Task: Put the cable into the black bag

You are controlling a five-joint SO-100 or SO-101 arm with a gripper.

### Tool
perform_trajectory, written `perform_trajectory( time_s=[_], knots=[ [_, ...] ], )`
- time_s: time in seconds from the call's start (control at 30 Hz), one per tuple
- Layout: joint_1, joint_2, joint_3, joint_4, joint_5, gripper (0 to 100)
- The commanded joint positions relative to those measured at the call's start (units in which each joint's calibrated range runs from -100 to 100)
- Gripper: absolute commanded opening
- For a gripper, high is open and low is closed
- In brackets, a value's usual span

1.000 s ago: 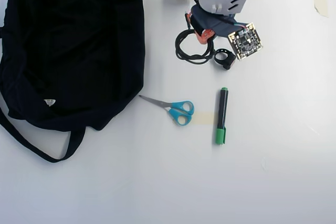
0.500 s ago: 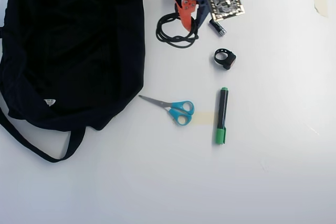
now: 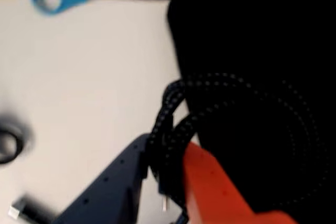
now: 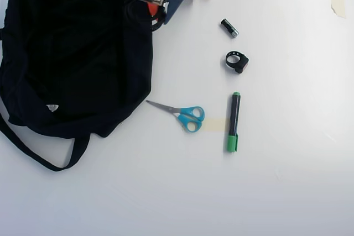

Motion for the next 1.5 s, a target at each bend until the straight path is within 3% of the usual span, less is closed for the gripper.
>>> perform_trajectory(
  time_s=[0.0,0.3,0.67,0.93,1.1,1.2,1.33,1.47],
  knots=[
    [8.4,-0.8,-0.2,-6.3,-0.7,2],
    [16.7,-0.7,2.5,-15.1,-9.1,2],
    [28.6,-0.4,22.1,-42.8,-8.5,2],
    [34.1,23.6,11.0,-52.4,-9.1,2],
    [35.1,34.7,4.3,-51.9,-10.0,4],
    [34.9,35.2,4.7,-51.1,-11.2,11],
    [32.6,33.8,1.8,-40.7,-12.0,25],
    [29.1,27.7,-0.5,-31.5,-12.0,26]
  ],
)
